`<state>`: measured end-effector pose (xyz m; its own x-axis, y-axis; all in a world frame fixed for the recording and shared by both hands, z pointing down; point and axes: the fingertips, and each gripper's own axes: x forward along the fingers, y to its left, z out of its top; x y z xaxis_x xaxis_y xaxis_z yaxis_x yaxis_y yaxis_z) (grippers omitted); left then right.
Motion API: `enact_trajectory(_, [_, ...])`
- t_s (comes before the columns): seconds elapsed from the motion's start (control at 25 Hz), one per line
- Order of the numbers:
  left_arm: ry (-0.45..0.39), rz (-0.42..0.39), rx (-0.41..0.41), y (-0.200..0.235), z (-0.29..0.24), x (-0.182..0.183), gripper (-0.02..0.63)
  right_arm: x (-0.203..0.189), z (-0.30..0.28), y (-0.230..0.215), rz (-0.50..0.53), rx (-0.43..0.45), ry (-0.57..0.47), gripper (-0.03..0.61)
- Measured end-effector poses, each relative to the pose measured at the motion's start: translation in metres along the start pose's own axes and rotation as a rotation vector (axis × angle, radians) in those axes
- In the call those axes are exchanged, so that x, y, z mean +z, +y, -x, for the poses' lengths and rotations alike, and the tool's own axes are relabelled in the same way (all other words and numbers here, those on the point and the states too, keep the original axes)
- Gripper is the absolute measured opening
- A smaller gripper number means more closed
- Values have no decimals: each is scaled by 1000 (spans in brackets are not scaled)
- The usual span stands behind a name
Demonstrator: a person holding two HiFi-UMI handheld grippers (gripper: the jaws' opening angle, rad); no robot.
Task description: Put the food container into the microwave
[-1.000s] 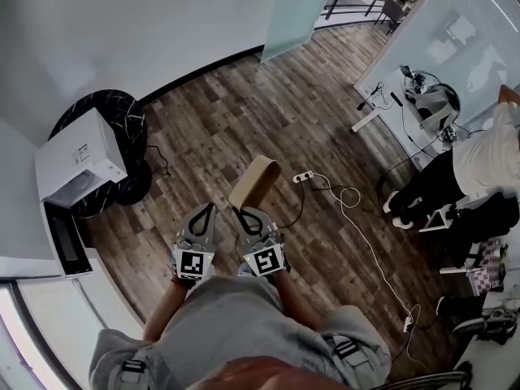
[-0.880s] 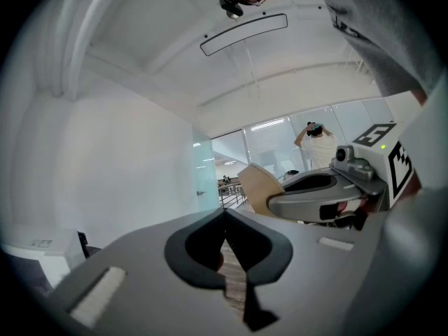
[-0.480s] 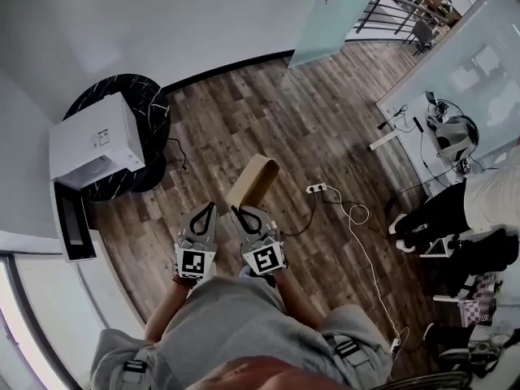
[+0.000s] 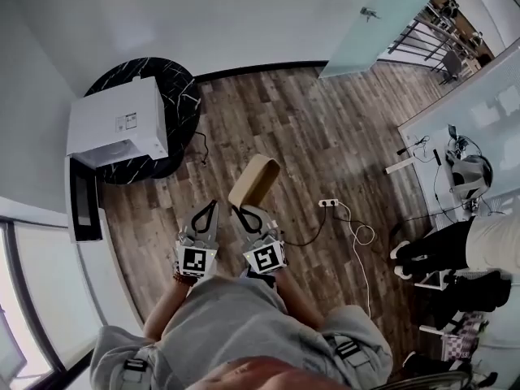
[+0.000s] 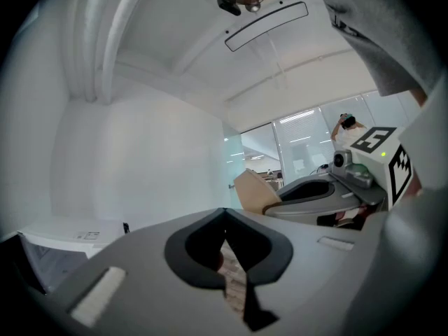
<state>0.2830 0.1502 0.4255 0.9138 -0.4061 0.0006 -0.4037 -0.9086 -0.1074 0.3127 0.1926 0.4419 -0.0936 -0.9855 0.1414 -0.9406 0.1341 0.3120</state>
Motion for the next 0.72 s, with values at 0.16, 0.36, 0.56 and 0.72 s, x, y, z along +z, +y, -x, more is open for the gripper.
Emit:
enact_trajectory(0.16, [4,8,69,36,11,-5,-2,15,-34,15,-7,60,-24,32])
enact_trajectory(0.36, [24,33,170,82,29,-10,-2,24,-75,45,35,166,-41,32])
enact_trajectory(0.56, [11,22,280,136,50,-10,-2,42,-122,82,51,293,-73,32])
enact_trajectory(0.72, [26,22,341,184,70,-9,-2,69,-162,110,30,338,-122,32])
